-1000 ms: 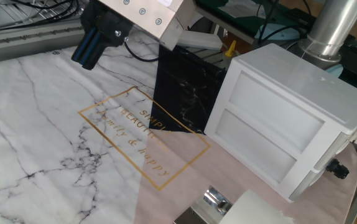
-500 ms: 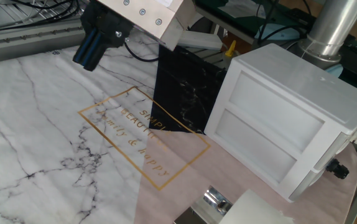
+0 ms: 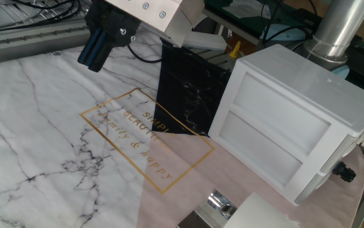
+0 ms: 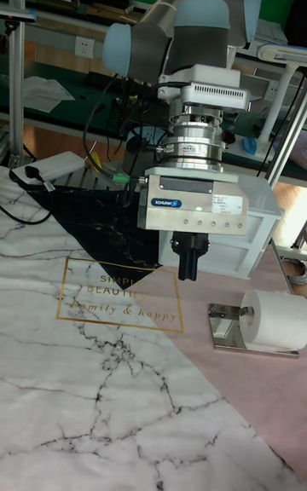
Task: Take the roll of paper down from the shelf
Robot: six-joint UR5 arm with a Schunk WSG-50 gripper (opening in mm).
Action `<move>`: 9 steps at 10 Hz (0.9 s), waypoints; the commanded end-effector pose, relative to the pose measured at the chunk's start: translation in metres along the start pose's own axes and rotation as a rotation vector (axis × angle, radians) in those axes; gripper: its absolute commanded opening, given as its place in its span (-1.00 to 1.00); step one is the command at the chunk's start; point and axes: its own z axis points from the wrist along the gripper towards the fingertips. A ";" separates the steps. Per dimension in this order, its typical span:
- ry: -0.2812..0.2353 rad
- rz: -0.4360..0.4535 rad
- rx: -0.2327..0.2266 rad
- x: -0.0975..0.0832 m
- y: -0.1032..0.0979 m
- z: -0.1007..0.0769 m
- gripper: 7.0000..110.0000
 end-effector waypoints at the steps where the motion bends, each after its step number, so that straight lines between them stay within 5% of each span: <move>1: -0.058 -0.023 -0.066 -0.016 0.013 -0.004 -1.00; 5: -0.150 -0.080 -0.093 -0.039 0.019 -0.008 -1.00; 9: -0.155 -0.067 -0.082 -0.041 0.017 -0.008 -1.00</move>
